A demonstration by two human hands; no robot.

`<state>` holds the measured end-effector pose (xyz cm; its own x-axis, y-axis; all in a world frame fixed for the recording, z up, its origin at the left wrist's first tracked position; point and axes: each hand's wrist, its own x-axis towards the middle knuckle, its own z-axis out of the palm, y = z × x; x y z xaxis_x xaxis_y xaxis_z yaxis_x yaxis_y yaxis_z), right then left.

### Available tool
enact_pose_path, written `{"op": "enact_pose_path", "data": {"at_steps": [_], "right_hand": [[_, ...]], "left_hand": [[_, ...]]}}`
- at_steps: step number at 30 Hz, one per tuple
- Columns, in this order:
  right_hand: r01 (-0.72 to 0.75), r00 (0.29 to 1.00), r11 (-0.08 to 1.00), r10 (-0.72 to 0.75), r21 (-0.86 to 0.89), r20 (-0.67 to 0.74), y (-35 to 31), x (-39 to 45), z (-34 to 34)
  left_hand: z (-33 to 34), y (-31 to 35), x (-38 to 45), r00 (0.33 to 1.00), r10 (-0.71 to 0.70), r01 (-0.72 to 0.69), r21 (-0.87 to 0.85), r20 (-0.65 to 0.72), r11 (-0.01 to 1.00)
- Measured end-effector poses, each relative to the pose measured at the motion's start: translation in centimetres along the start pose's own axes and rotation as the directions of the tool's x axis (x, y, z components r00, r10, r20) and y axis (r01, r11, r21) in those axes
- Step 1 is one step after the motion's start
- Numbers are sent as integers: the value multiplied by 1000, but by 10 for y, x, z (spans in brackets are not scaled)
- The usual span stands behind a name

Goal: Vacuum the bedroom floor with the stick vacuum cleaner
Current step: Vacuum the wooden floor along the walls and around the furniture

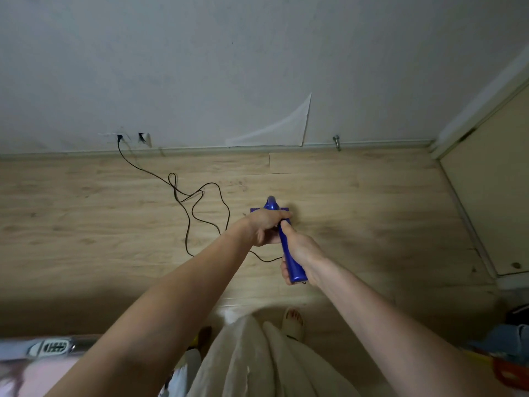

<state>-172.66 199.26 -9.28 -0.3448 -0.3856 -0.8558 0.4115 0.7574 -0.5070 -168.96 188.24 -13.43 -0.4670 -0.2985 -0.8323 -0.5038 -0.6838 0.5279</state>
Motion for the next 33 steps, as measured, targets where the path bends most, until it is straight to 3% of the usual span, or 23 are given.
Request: {"op": "enact_pose_path", "data": {"at_steps": [8,24,33], "right_hand": [[5,999,998,-8,-65,-35,11,29,-6],[2,1000,993,-1,-122,5,-60,124,-43],[1,999,989,6,-148,44,-73,139,-59]], "left_hand": [[9,-2,20,1000,20,-21,-33,-24,999],[21,69,103,994,77,-82,-71,-74,994],[22,85,113,998,57,-58,-97,-13,994]]}}
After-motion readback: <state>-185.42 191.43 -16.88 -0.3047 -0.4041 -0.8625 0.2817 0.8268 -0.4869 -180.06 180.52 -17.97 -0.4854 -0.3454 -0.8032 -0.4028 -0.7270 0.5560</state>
